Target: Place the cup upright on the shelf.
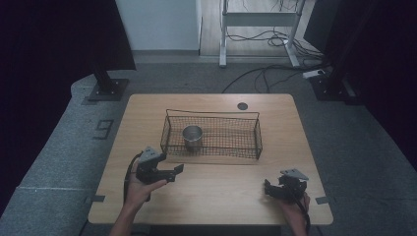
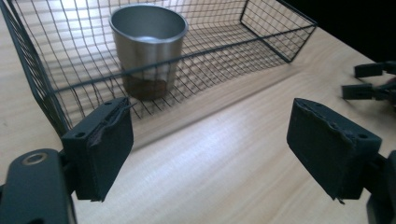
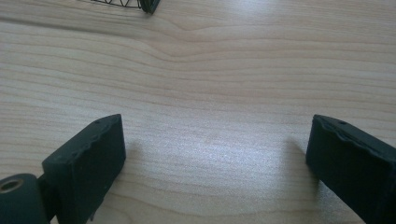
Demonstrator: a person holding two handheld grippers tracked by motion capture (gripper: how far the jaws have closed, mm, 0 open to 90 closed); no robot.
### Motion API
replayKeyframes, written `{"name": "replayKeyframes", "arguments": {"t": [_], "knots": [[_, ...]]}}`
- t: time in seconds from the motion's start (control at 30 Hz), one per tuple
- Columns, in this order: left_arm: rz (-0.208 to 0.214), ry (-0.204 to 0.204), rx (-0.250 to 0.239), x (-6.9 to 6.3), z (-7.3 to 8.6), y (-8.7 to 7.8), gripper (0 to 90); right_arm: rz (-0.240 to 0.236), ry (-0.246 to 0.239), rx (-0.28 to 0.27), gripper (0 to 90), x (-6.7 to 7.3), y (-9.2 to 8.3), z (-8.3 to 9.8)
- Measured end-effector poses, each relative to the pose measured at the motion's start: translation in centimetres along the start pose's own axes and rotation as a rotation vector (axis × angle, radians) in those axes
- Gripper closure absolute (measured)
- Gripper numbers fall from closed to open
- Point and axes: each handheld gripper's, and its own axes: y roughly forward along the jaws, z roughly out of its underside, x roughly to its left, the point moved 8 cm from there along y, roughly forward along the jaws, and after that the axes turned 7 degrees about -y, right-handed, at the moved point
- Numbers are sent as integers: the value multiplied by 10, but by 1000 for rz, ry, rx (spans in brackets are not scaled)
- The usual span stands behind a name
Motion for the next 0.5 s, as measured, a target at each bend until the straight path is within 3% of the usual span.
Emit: {"name": "replayKeyframes", "arguments": {"t": [0.1,0.37,0.5], "knots": [[1,11,25,0,12,-1,151,0,1,0,48,0,0,0],[22,-42,11,10,27,-9,157,3,4,-2,53,0,0,0],[37,-17,35,10,34,-7,154,9,9,-1,52,-1,0,0]]}}
